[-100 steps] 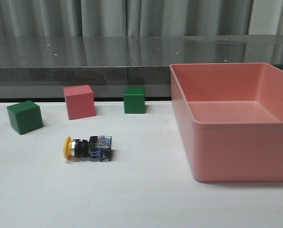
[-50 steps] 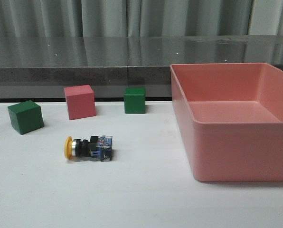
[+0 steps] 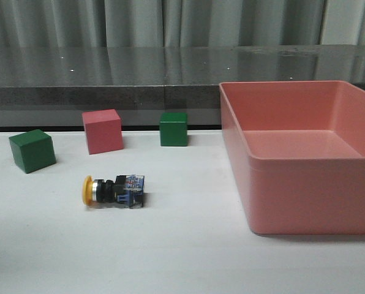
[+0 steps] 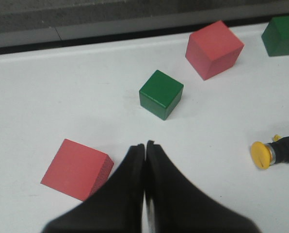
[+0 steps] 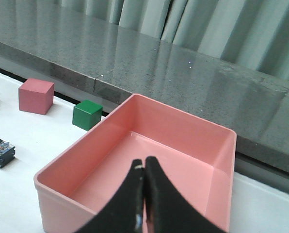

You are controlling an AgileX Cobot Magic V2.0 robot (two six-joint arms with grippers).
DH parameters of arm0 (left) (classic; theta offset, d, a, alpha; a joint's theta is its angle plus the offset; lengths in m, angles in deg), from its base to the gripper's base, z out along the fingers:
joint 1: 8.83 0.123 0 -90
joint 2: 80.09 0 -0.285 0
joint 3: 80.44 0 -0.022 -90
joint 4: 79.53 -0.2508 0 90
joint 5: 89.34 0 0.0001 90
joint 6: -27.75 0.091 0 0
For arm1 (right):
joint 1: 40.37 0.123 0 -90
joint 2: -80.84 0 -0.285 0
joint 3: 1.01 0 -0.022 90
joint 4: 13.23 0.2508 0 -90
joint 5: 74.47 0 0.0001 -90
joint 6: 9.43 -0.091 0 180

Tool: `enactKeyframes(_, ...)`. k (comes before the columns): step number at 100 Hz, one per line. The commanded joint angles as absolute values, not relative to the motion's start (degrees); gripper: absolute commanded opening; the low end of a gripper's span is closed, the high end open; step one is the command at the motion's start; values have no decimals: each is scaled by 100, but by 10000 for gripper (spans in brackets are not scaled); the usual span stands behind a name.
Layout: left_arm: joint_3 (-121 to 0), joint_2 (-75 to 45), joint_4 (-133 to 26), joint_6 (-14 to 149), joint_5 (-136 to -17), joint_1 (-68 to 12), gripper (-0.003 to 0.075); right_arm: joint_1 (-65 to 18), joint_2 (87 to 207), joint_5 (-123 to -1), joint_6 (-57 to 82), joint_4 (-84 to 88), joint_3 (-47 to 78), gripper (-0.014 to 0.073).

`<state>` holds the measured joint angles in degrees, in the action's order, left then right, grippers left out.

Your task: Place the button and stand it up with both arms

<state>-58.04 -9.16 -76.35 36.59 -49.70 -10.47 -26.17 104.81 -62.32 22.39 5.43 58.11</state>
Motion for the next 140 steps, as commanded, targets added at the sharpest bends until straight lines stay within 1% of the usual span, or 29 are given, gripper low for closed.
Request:
enactKeyframes(1,-6078,-648,-7437,3901,-5223,-1032,-16,-2649,10527,-6545,2215,595,5665,-62)
enactKeyframes(4,-6112,-569,-7355,4026,-5186,-1032,-10,-2649,10527,-6533,2215,595,5665,-62)
enactKeyframes(9,-6138,-431,-7253,4239,-5096,-1032,23,-2649,10527,-6514,2215,595,5665,-62)
enactKeyframes(16,-6148,-355,-7107,4626,-4993,-1032,127,-2649,10527,-6507,2215,595,5665,-62)
enactKeyframes(20,-6148,-329,-7027,4843,-4944,-1032,227,-2649,10527,-6507,2215,595,5665,-62)
enactKeyframes(21,-6148,-329,-7014,4923,-4930,-1032,267,-2649,10527,-6507,2215,595,5665,-62)
enactKeyframes(23,-6148,-326,-6987,5020,-4903,-1032,310,-2649,10527,-6507,2215,595,5665,-62)
enactKeyframes(24,-6148,-326,-6985,5037,-4902,-1032,356,-2649,10527,-6507,2215,595,5665,-62)
enactKeyframes(25,-6148,-326,-6955,5050,-4890,-1032,379,-2649,10527,-6507,2215,595,5665,-62)
enactKeyframes(26,-6148,-326,-6954,5048,-4890,-1032,427,-2649,10527,-6507,2215,595,5665,-62)
enactKeyframes(27,-6148,-326,-6936,5048,-4890,-1032,427,-2649,10527,-6507,2215,595,5665,-62)
enactKeyframes(29,-6148,-326,-6908,5048,-4890,-1032,523,-2649,10527,-6507,2215,595,5665,-62)
enactKeyframes(30,-6148,-326,-6897,5048,-4890,-1032,546,-2649,10527,-6507,2215,595,5665,-62)
enactKeyframes(31,-6148,-326,-6877,5048,-4904,-1032,590,-2649,10527,-6507,2215,595,5665,-62)
enactKeyframes(32,-6148,-326,-6865,5048,-4919,-1032,612,-2649,10527,-6507,2215,595,5665,-62)
enactKeyframes(33,-6148,-326,-6849,5048,-4919,-1032,652,-2649,10527,-6507,2215,595,5665,-62)
enactKeyframes(35,-6148,-326,-6836,5048,-4943,-1032,703,-2649,10527,-6507,2215,595,5665,-62)
enactKeyframes(37,-6148,-326,-6833,5048,-4955,-1032,726,-2649,10527,-6507,2215,595,5665,-62)
enactKeyframes(50,-6148,-326,-6579,4982,-5030,-1032,636,-2649,10527,-6507,2215,595,5665,-62)
enactKeyframes(54,-6148,-326,-6421,5166,-5082,-1032,622,-2649,10527,-6507,2215,595,5665,-62)
enactKeyframes(61,-6148,-316,-5998,5686,-5309,-1032,619,-2649,10527,-6507,2215,595,5665,-62)
enactKeyframes(66,-6148,-314,-5435,6540,-5482,-1032,619,-2649,10527,-6502,2215,595,5665,-62)
enactKeyframes(77,-6148,-183,-3274,9012,-5552,-1032,619,-2649,10527,-6502,2215,595,5665,-62)
enactKeyframes(86,-6153,102,-1974,10637,-5195,-1032,619,-2649,10527,-6496,2215,595,5665,-62)
enactKeyframes(93,-6190,430,-1413,11396,-4802,-1022,619,-2649,10527,-6490,2215,595,5665,-62)
enactKeyframes(118,-6742,2003,-1182,12861,-2804,-1022,619,-2649,10527,-6464,2215,595,5665,-62)
enactKeyframes(128,-7010,2553,-1057,12925,-2758,-1022,619,-2649,10527,-6464,2215,595,5665,-62)
enactKeyframes(140,-7233,2937,-792,12925,-2758,-1022,619,-2649,10527,-6464,2215,595,5665,-62)
